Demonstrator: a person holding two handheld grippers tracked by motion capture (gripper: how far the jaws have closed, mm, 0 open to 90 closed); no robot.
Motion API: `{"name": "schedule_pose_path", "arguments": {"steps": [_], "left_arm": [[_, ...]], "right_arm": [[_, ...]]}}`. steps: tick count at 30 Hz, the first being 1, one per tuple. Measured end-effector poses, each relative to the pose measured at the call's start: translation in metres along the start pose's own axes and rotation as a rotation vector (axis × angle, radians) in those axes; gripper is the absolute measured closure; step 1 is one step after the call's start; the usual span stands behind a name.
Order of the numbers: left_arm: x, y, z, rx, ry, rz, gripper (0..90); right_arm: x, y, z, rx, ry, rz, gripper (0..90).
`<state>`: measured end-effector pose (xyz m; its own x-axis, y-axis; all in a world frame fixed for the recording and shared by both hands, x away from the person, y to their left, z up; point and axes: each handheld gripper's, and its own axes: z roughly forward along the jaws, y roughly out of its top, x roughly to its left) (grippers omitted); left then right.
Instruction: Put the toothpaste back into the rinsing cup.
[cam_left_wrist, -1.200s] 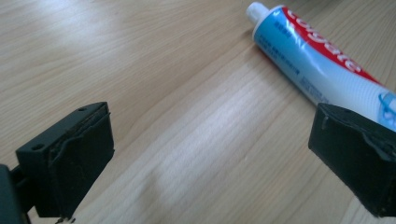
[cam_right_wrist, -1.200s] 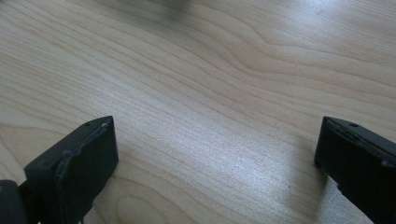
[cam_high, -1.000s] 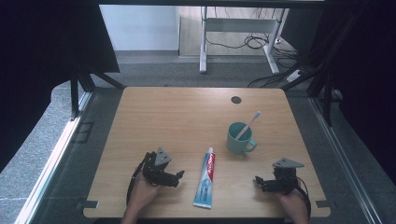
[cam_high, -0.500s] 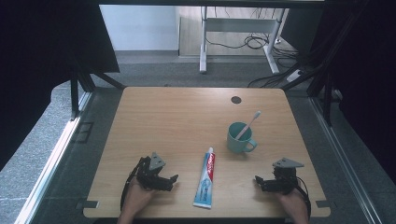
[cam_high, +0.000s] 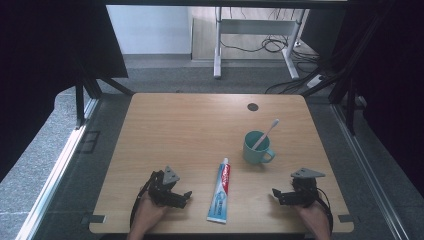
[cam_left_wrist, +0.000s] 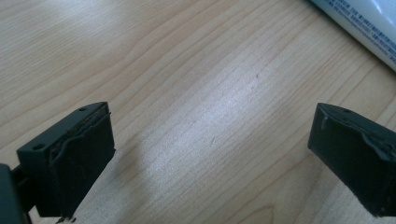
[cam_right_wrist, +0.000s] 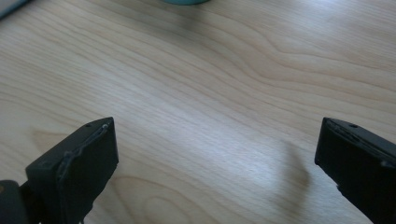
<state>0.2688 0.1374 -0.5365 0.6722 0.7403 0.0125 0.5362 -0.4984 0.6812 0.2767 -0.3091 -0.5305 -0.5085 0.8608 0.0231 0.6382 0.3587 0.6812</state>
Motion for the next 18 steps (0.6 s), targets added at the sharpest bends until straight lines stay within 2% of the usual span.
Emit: {"name": "schedule_pose_path", "arguments": {"steps": [10, 15, 18], "left_arm": [[0.004, -0.006, -0.002, -0.012, 0.000, -0.017, 0.2], [0.004, -0.007, -0.003, -0.023, 0.002, -0.006, 0.2], [0.003, -0.008, -0.003, -0.026, 0.003, 0.003, 0.2]], "right_arm": [[0.020, 0.008, -0.002, 0.022, 0.083, -0.017, 0.2], [0.035, 0.017, -0.001, 0.042, 0.119, -0.044, 1.0], [0.045, 0.025, 0.002, 0.074, 0.140, -0.063, 1.9]]}}
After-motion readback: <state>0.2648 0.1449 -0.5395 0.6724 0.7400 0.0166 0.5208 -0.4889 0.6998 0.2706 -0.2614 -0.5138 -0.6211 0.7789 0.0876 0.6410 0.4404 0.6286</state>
